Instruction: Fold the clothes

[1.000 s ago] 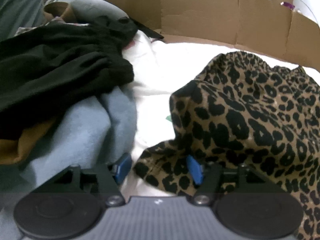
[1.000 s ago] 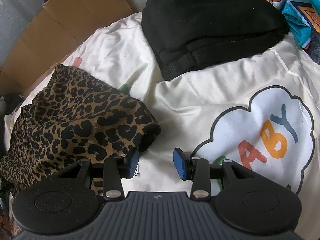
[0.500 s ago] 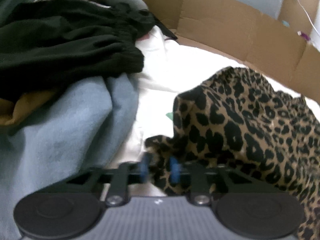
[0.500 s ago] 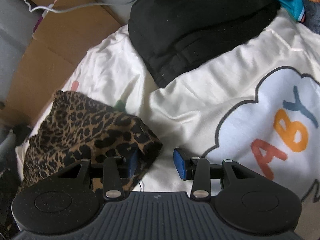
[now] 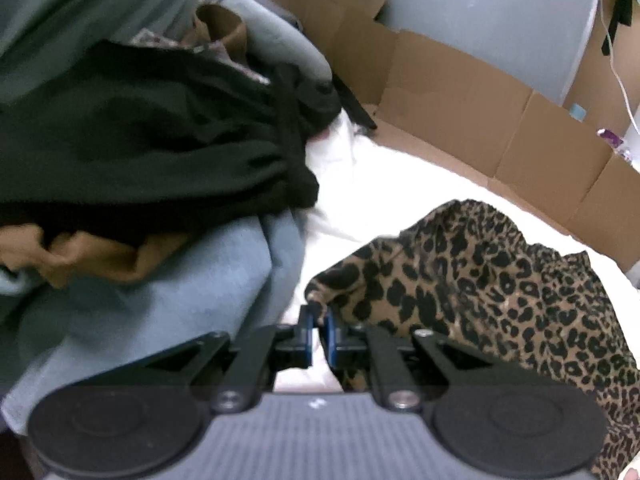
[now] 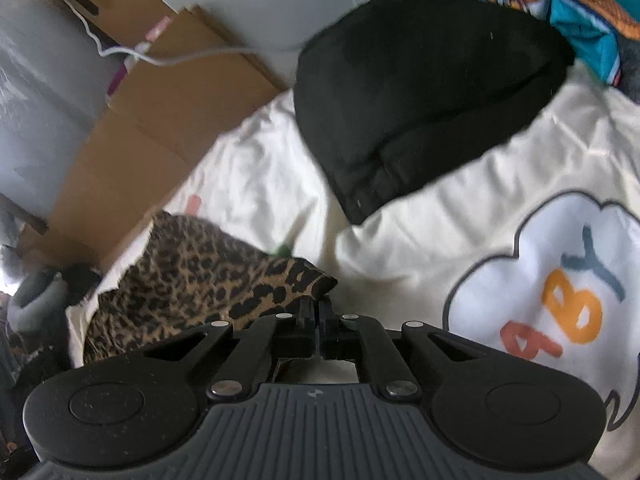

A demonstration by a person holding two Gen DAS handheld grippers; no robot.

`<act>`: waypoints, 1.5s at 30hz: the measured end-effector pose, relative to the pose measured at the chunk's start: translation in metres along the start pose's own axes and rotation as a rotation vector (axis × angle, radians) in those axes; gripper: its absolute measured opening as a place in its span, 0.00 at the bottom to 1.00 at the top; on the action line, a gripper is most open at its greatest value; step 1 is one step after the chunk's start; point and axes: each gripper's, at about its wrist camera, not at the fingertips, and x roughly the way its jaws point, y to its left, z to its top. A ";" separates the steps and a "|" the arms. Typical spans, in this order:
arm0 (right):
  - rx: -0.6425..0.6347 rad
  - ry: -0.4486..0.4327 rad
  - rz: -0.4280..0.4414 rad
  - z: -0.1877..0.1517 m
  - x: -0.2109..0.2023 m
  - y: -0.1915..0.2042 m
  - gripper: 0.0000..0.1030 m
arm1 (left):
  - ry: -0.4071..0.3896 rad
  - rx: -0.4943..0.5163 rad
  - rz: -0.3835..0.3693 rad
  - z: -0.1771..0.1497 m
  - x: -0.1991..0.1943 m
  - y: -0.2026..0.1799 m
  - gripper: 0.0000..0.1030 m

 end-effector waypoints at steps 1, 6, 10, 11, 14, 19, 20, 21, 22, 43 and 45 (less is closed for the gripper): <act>-0.009 -0.005 -0.002 0.002 -0.001 0.003 0.00 | 0.000 -0.002 0.005 0.002 -0.003 0.001 0.07; -0.023 -0.028 -0.028 0.015 0.002 0.012 0.00 | 0.022 -0.006 0.015 0.007 0.006 -0.002 0.09; -0.023 -0.013 -0.086 0.022 0.012 0.011 0.02 | 0.089 -0.026 0.049 0.002 0.025 -0.002 0.19; -0.009 -0.004 -0.097 0.023 0.013 0.009 0.03 | 0.097 -0.036 0.062 -0.001 0.027 -0.002 0.28; 0.028 0.005 -0.101 0.022 0.006 0.001 0.31 | 0.117 -0.067 0.061 -0.011 0.026 -0.001 0.46; 0.026 0.053 -0.059 0.004 -0.007 -0.002 0.44 | 0.166 -0.100 0.027 -0.032 0.019 -0.006 0.46; 0.029 0.068 -0.048 -0.001 -0.008 -0.001 0.44 | 0.175 -0.106 0.018 -0.036 0.017 -0.008 0.46; 0.035 0.083 -0.032 -0.007 -0.009 -0.001 0.44 | 0.183 -0.111 0.011 -0.039 0.014 -0.010 0.46; 0.043 0.097 -0.019 -0.012 -0.008 -0.001 0.44 | 0.189 -0.115 0.005 -0.042 0.012 -0.012 0.46; -0.029 0.353 0.225 -0.092 0.007 0.061 0.44 | 0.417 -0.131 -0.310 -0.131 -0.010 -0.108 0.49; -0.047 0.364 0.242 -0.096 0.007 0.066 0.44 | 0.412 -0.135 -0.326 -0.135 -0.008 -0.113 0.46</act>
